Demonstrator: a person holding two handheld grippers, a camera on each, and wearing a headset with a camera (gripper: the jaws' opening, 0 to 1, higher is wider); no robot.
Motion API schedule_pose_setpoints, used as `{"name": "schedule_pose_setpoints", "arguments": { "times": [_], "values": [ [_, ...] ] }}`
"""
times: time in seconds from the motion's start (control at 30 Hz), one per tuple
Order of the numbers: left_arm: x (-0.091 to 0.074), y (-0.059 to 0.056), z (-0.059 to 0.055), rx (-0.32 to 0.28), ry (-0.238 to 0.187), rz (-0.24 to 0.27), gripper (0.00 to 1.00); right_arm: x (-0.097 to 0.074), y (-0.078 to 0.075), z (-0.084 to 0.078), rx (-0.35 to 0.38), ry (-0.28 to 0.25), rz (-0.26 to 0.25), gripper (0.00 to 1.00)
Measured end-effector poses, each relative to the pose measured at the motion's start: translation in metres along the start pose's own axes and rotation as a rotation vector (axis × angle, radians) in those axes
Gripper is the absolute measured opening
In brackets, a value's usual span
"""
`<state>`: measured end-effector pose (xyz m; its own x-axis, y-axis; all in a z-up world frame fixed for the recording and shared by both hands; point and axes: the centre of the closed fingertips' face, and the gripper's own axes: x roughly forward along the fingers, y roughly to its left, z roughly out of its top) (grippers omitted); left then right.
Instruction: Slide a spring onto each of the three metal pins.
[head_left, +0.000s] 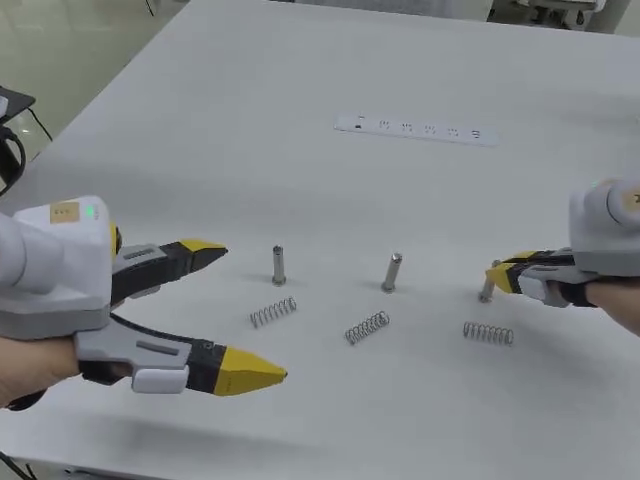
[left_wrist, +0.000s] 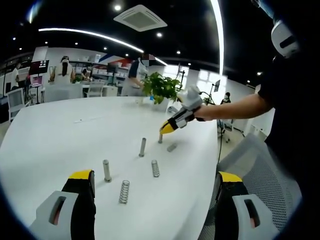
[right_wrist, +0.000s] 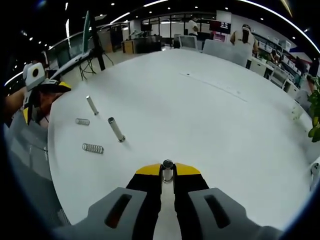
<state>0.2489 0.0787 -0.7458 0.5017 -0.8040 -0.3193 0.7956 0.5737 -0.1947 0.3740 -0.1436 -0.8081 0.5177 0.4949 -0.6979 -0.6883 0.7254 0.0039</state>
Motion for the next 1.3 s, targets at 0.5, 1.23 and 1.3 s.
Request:
{"name": "schedule_pose_setpoints", "arguments": {
  "times": [0.5,1.23,1.3],
  "values": [
    [-0.001,0.001,0.003,0.004,-0.002,0.0,0.98,-0.002,0.002,-0.001,0.001,-0.001,0.013,0.14],
    [-0.002,-0.002,0.001,0.003,-0.001,-0.002,0.98,-0.012,0.015,-0.004,-0.041,-0.032,0.042,0.34],
    [-0.001,-0.002,0.002,0.005,-0.001,-0.004,0.98,-0.013,0.017,-0.006,-0.047,-0.031,0.047,0.35]
  ]
}}
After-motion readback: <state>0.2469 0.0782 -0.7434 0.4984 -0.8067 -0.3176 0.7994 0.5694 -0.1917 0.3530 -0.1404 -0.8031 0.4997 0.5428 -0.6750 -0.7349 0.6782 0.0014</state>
